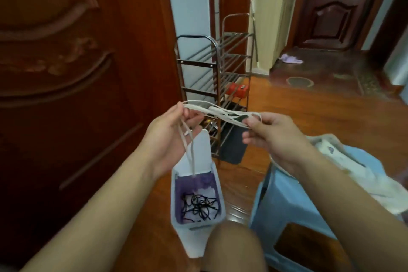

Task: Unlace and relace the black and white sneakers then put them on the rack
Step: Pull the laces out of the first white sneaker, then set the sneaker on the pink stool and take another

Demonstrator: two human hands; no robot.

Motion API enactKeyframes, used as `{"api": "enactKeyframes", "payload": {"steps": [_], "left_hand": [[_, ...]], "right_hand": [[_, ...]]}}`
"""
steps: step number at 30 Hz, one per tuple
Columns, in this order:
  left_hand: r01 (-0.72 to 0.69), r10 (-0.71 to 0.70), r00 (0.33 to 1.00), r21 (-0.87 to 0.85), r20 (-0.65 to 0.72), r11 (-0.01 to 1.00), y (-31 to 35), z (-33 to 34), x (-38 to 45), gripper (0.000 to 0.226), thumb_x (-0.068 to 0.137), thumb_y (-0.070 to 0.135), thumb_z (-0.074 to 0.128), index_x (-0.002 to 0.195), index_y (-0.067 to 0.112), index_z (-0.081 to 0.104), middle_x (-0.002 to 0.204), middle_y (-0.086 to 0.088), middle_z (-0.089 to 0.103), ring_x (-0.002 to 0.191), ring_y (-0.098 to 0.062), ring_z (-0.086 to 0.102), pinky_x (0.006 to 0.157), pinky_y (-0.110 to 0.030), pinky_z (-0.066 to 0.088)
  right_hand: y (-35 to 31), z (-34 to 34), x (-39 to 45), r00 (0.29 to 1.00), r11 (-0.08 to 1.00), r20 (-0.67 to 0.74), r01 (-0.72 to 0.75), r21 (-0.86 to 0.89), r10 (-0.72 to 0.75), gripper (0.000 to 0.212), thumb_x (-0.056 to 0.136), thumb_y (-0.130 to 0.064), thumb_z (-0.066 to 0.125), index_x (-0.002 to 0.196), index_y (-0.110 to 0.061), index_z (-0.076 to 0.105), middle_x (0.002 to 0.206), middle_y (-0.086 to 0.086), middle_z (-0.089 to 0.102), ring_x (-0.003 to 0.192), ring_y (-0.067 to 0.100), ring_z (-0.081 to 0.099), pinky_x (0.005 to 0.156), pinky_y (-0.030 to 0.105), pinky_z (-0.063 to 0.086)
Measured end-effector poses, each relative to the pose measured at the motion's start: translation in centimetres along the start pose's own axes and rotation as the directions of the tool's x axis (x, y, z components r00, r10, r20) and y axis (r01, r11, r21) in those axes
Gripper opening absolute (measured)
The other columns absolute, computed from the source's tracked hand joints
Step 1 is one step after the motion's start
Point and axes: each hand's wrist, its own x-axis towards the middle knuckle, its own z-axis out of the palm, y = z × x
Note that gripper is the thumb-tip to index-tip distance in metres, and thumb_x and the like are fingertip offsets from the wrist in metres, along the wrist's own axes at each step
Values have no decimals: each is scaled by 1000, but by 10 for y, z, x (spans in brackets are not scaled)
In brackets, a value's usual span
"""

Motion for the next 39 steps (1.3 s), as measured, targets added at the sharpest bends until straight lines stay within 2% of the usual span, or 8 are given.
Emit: {"api": "enactKeyframes", "payload": {"steps": [7, 10, 13, 17, 22, 27, 32, 39], "left_hand": [[67, -105, 982, -235, -154, 970, -34, -52, 37, 40, 106, 30, 43, 70, 15, 51, 97, -16, 72, 106, -29, 70, 100, -41, 52], [168, -184, 939, -77, -290, 983, -82, -79, 44, 41, 102, 20, 48, 63, 14, 58, 89, -15, 69, 96, -30, 70, 83, -38, 55], [352, -255, 906, 268, -337, 897, -132, -101, 49, 40, 98, 18, 50, 62, 10, 67, 82, -16, 67, 80, -31, 63, 74, -46, 56], [362, -323, 914, 850, -244, 382, -178, -127, 60, 26, 98, 26, 53, 81, 11, 66, 76, -8, 62, 68, -23, 56, 67, -35, 48], [51, -416, 902, 986, -113, -157, -177, -114, 65, 21, 100, 34, 56, 97, 15, 66, 106, -13, 67, 100, -32, 65, 80, -38, 52], [-354, 104, 934, 923, 341, 150, -133, -22, 82, 47, 94, 14, 61, 138, 31, 53, 128, 8, 54, 104, -16, 60, 87, -34, 51], [-616, -168, 774, 787, 611, 22, -119, 102, 126, 88, 93, 13, 69, 156, 47, 18, 163, 13, 9, 136, -14, 39, 99, -35, 49], [-654, -385, 708, 756, 592, -41, -125, 140, 153, 20, 88, 26, 76, 95, 35, 60, 95, 9, 62, 87, -13, 61, 78, -38, 55]], "right_hand": [[79, 54, 25, 916, 923, 123, -369, -111, 381, 17, 97, -14, 64, 111, -5, 69, 101, 13, 73, 90, 25, 72, 83, 37, 61], [121, 47, 23, 840, 710, 92, -388, -587, 535, 22, 95, -24, 67, 106, -5, 66, 101, 8, 72, 98, 25, 70, 91, 39, 58], [134, 26, 16, 863, 629, -14, -380, -678, 505, 21, 95, -27, 66, 112, -15, 63, 107, 3, 68, 101, 22, 66, 87, 35, 56], [131, 4, 7, 868, 699, -48, -429, -572, 494, 6, 98, -18, 61, 100, -17, 67, 102, 10, 71, 92, 20, 68, 83, 34, 58], [125, -22, -7, 926, 764, -42, -335, -552, 376, 7, 97, -21, 65, 98, -19, 72, 91, 4, 73, 87, 18, 69, 82, 36, 58], [108, -51, -23, 964, 819, -147, -264, -509, 220, 16, 96, -9, 63, 83, -15, 71, 67, -3, 67, 63, 9, 62, 64, 25, 52], [86, -79, -38, 957, 837, -235, -264, -478, 168, 14, 97, -11, 59, 87, -10, 70, 76, 4, 66, 65, 11, 64, 65, 29, 50], [56, -147, -92, 930, 794, -340, -309, -524, 137, 14, 96, -17, 60, 86, -15, 69, 76, 3, 66, 63, 8, 63, 65, 32, 52]]}}
